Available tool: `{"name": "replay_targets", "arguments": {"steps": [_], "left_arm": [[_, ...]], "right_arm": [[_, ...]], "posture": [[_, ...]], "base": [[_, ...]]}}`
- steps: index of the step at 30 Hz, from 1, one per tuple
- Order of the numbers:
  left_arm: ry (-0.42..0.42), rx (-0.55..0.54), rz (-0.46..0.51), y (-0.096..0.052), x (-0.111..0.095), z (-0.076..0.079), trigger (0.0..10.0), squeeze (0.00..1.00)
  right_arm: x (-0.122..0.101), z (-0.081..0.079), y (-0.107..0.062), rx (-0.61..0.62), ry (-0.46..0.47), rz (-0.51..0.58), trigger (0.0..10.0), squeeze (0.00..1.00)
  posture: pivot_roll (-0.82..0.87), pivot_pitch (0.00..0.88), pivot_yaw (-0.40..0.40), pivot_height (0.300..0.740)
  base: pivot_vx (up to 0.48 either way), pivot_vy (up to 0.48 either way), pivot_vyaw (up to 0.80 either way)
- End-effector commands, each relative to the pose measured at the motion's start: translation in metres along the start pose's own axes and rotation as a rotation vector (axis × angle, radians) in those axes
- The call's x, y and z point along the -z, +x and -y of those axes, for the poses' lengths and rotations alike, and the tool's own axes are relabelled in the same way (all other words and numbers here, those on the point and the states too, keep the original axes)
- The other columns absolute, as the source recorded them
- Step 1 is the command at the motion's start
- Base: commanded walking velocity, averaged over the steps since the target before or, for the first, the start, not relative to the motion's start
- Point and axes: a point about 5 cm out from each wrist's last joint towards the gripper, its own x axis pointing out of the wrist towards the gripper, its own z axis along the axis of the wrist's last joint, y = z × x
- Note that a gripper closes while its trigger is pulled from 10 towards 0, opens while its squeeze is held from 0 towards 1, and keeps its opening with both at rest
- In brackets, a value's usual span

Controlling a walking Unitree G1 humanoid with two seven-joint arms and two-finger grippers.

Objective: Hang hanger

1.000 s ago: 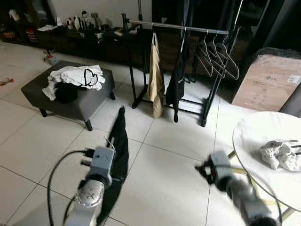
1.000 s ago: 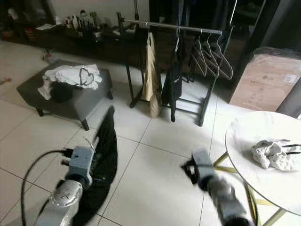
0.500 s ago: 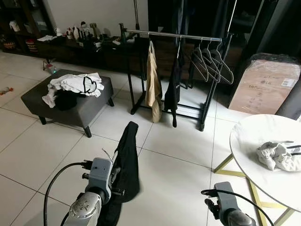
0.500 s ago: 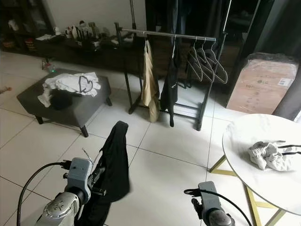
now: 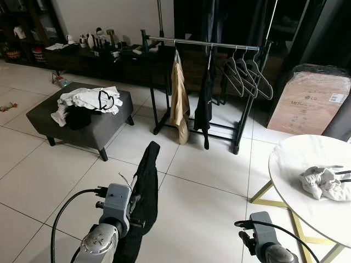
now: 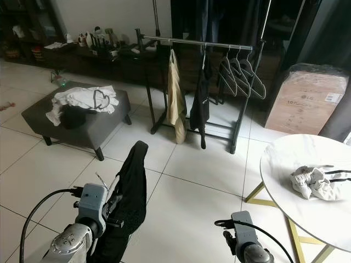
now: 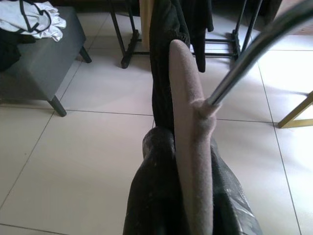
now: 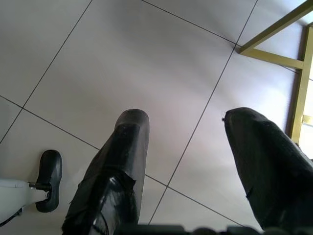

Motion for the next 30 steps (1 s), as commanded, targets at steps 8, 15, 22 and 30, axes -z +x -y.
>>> {"name": "replay_targets", "arguments": {"steps": [8,15,22,30], "left_arm": [[0.020,-0.008,-0.051,-0.021,0.010,-0.018,10.0,0.00],[0.042,-0.003,-0.044,-0.020,0.010,-0.019,10.0,0.00],[0.042,-0.002,-0.044,-0.023,0.009,-0.019,10.0,0.00],[0.045,-0.015,-0.053,-0.024,0.012,-0.022,10.0,0.00]], "right_arm": [[0.084,-0.041,-0.015,-0.030,0.109,-0.270,10.0,0.00],[0.079,-0.055,-0.013,-0.043,0.145,-0.267,10.0,0.00],[0.087,-0.040,-0.016,-0.026,0.149,-0.277,10.0,0.00],[0.097,-0.010,-0.023,0.002,0.160,-0.289,10.0,0.00]], "posture": [[-0.01,0.082,0.006,0.740],[-0.01,0.080,0.009,0.740],[-0.01,0.080,0.008,0.740],[-0.01,0.081,0.006,0.740]], "base": [[0.154,0.000,0.10],[0.457,0.000,0.00],[0.466,0.000,0.00],[0.466,0.000,0.00]]}}
